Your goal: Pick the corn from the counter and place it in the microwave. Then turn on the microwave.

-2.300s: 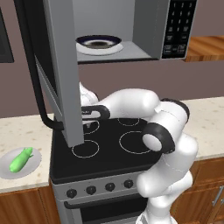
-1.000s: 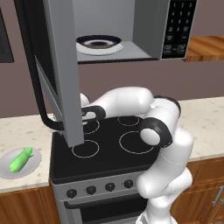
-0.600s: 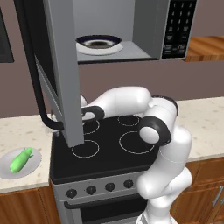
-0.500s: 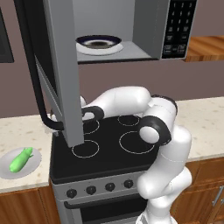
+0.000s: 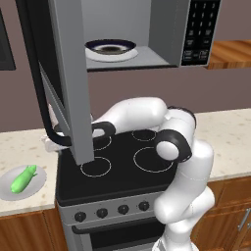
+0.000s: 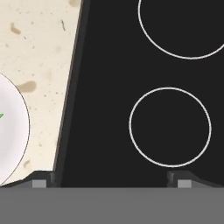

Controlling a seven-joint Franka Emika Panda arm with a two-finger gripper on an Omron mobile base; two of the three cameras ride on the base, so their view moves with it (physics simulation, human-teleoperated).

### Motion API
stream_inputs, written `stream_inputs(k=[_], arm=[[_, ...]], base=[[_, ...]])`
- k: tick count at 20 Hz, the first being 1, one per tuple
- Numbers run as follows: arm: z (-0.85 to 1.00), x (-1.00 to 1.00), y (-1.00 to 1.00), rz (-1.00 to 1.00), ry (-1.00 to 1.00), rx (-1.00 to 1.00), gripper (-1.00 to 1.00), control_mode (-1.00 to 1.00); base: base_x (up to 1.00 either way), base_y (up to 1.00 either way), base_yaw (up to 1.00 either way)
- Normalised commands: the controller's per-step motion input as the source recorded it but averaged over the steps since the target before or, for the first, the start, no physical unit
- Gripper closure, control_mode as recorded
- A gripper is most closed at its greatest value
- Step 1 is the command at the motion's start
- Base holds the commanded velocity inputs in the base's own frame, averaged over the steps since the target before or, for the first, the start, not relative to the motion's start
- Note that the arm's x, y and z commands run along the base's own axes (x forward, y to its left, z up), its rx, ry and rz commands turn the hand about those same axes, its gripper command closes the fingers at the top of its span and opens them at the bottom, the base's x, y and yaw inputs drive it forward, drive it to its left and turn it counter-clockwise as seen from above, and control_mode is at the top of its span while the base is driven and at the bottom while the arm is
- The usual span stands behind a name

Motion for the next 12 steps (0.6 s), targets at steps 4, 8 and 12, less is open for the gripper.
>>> stream_inputs(k=[4,8,12], arm=[[0.0,-0.15,0.13,-0.02,-0.03,0.0,-1.0,-1.0],[0.0,-0.15,0.15,-0.02,-0.03,0.0,-1.0,-1.0],[0.0,-0.12,0.15,-0.02,-0.02,0.0,-1.0,-1.0]], base=[[0.0,0.0,0.0],[0.0,0.0,0.0],[0.0,0.0,0.0]])
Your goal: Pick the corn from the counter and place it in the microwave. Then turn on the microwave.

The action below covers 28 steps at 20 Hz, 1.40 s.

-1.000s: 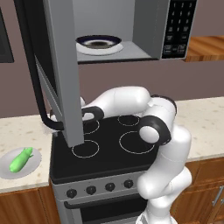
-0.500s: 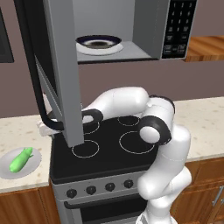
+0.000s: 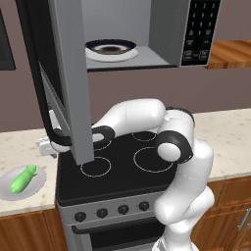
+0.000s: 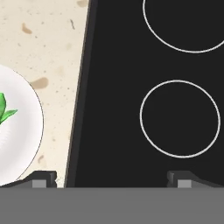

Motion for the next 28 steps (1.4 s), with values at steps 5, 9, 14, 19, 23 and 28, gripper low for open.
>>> stream_inputs(k=[5,9,14,19,23,28], arm=[[0.0,-0.09,0.17,-0.02,-0.01,0.0,-1.0,-1.0],[0.0,-0.07,0.2,-0.02,0.0,0.0,-1.0,-1.0],[-0.03,-0.01,0.24,-0.01,0.0,0.0,-1.0,-1.0],[-0.06,0.0,0.27,-0.01,-0.01,0.0,-1.0,-1.0],[-0.05,0.0,0.26,-0.01,-0.01,0.0,-1.0,-1.0],[-0.03,-0.01,0.23,-0.01,-0.02,0.0,-1.0,-1.0]], base=[[0.0,0.0,0.0],[0.0,0.0,0.0],[0.0,0.0,0.0],[0.0,0.0,0.0],[0.0,0.0,0.0],[0.0,0.0,0.0]])
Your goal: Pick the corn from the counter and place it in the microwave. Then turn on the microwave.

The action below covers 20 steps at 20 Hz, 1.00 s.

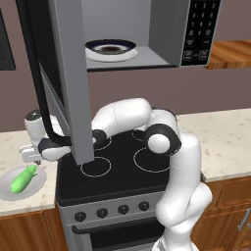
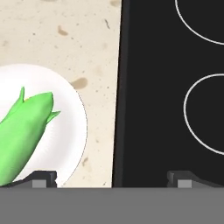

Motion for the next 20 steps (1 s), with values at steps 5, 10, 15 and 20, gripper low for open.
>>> stream_inputs(k=[5,10,15,20], arm=[[-0.01,0.0,0.17,-0.02,-0.02,0.0,-1.0,-1.0],[0.0,0.0,0.13,-0.02,-0.01,0.0,-1.0,-1.0],[0.0,0.0,0.13,-0.02,0.0,0.0,-1.0,-1.0],[-0.05,0.0,0.16,-0.02,0.0,0.0,-1.0,-1.0]], base=[[0.0,0.0,0.0],[0.0,0.0,0.0],[0.0,0.0,0.0],[0.0,0.0,0.0]])
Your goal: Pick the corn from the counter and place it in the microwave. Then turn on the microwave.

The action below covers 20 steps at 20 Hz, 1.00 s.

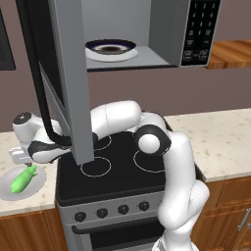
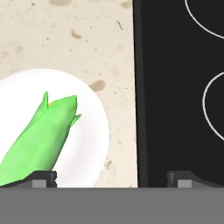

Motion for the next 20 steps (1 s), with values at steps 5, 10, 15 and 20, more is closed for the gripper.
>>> stream_inputs(k=[5,10,15,20], arm=[[-0.06,0.0,0.16,-0.02,0.0,0.0,-1.0,-1.0],[-0.06,0.0,0.17,-0.02,-0.01,0.0,-1.0,-1.0],[-0.05,0.0,0.18,-0.03,0.0,0.0,-1.0,-1.0],[-0.06,-0.01,0.16,-0.03,0.0,0.0,-1.0,-1.0]], base=[[0.0,0.0,0.0],[0.0,0.0,0.0],[0.0,0.0,0.0],[0.0,0.0,0.0]])
